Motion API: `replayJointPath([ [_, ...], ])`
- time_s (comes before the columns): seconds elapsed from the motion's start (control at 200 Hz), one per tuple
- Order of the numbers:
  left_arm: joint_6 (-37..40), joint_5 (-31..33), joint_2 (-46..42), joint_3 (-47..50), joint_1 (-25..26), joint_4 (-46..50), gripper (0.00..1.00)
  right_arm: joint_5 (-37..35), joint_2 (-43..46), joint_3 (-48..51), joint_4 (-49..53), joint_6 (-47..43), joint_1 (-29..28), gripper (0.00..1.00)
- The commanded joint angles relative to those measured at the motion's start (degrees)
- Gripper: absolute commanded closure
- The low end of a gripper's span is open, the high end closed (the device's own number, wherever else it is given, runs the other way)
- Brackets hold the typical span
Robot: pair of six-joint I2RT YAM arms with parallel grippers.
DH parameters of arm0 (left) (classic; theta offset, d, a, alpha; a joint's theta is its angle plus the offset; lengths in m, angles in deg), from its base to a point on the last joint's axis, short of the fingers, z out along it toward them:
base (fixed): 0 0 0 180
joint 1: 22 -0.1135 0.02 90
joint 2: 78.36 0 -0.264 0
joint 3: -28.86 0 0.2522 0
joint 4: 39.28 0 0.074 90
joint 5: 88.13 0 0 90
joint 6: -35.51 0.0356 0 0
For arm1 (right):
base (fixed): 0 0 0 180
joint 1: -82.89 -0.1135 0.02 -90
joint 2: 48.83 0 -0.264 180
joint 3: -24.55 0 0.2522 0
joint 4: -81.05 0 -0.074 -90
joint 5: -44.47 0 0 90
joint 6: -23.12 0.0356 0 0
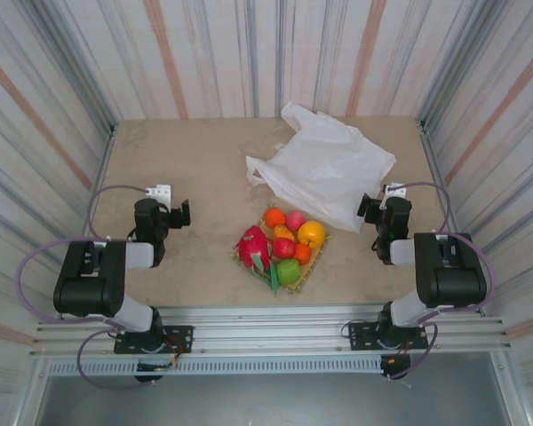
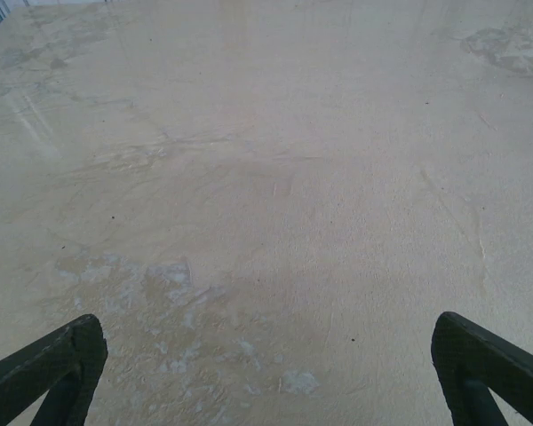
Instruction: Place the fruits into the plastic bag
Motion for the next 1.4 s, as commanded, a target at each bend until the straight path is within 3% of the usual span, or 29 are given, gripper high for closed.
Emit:
replayJointPath([
  [0.0,0.5,-0.2,0.5,-1.1,-0.3,-1.7,0.01,-0.6,-0.6,-1.0,-1.0,-0.9,-0.4,0.01],
  [0.932,0.4,-0.5,0.4,-1.0,-0.4,-1.7,0.01,0.9,-0.6,-1.2,-0.4,-0.5,0.4,0.01],
  [1.012,-0.1,1.3,-1.2,-1.4,-0.5,-1.1,0.01,-3.1,0.4,-1.3,-0.2,-0.6,-0.7,0.01],
  [1.152,-6.0,9.5,-12.6,-7.7,-0.6,20.1,0.01,-12.2,11.7,-5.2,15.2,0.1,-3.1,0.01],
  [1.243,-14.4,13.6,-17.1,-10.8,-0.8,30.2,0.01,-12.1,20.3,-8.9,28.5,10.7,-0.7,0.01],
  [1.303,-19.4,10.8,-18.9,-12.1,-0.9,34.6,0.02,-11.0,23.9,-13.0,38.0,16.7,0.3,0.0],
  [1.393,-24.9,-1.1,-20.1,-13.2,-0.7,36.4,0.01,-10.0,23.7,-19.7,46.1,17.0,-3.8,0.01],
])
